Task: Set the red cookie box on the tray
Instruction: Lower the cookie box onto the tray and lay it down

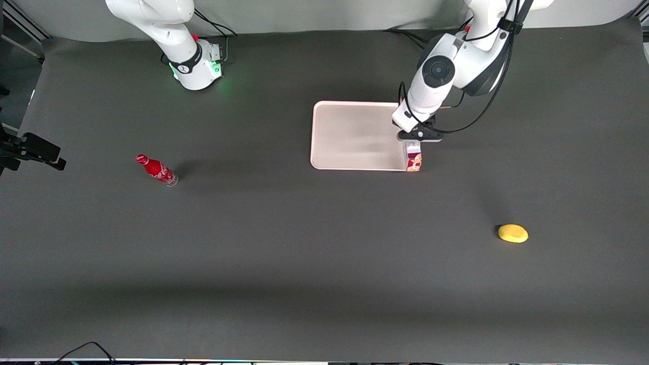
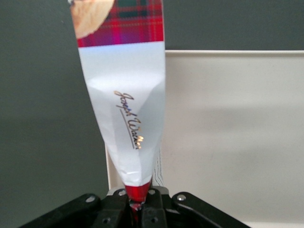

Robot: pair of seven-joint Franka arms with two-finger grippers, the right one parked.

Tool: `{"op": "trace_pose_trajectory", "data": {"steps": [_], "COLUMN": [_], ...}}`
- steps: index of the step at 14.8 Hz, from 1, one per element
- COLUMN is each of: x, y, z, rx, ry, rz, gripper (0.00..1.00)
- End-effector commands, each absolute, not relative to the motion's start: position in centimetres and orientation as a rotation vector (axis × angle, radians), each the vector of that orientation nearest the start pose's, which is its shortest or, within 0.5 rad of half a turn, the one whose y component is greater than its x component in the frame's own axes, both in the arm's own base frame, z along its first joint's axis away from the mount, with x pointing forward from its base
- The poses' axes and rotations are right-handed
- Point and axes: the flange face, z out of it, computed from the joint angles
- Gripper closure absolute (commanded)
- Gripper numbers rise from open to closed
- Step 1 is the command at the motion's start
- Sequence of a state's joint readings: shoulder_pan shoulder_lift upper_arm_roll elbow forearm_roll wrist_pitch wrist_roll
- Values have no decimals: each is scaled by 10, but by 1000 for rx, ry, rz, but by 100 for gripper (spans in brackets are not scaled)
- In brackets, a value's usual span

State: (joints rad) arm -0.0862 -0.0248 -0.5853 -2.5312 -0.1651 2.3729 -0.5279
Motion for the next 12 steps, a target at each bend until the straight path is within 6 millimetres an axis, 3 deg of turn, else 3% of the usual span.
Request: {"op": "trace_pose_trajectory", "data": {"steps": [1,12], "x": [346,325], "y": [-280,-278], "z": [250,230], "rx": [-3168,-3132], "ry": [10,40], "rz": [312,385], "gripper": [100,100]}}
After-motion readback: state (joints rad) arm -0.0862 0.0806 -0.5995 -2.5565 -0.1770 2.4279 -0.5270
